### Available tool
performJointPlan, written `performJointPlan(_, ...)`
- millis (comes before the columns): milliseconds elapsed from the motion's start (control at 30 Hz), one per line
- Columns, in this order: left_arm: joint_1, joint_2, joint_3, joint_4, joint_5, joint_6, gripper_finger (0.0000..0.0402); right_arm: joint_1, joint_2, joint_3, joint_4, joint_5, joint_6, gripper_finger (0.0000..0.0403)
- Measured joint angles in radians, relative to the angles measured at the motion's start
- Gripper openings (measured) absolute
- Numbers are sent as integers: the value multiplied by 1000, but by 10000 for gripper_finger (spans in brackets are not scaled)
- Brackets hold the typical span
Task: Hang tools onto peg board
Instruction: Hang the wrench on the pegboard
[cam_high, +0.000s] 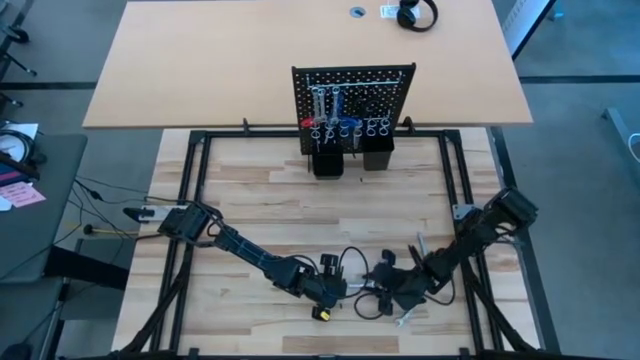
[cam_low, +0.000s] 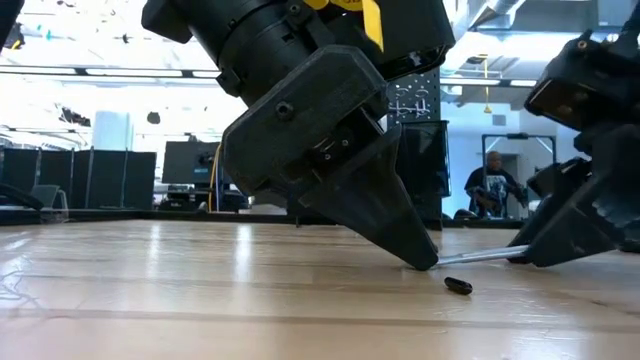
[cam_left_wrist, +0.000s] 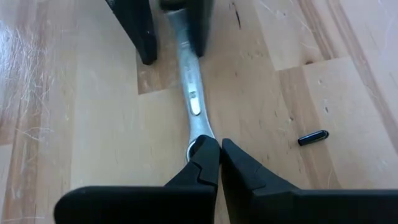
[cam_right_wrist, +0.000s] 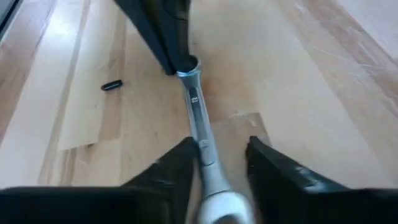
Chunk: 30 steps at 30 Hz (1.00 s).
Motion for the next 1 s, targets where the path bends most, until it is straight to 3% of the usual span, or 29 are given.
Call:
performJointPlan(267, 1, 0, 0, 0, -31, -1, 2, -1, 0, -8, 2, -61, -4, 41)
performJointPlan(533, -21, -37, 12, -87, -176, -15, 1, 1, 2, -11, 14, -58, -10, 20)
performJointPlan(667, -54, -128, 11, -239, -369, -70, 1, 13, 6, -15, 69, -12, -43, 20)
performJointPlan(833, -117, -239, -41, -438, -624, -269, 1, 22, 15, -20, 216, 113, -96, 20)
performJointPlan(1000, -169, -294, -146, -389, -826, -415, 0, -7, 9, -16, 577, 344, -319, 20)
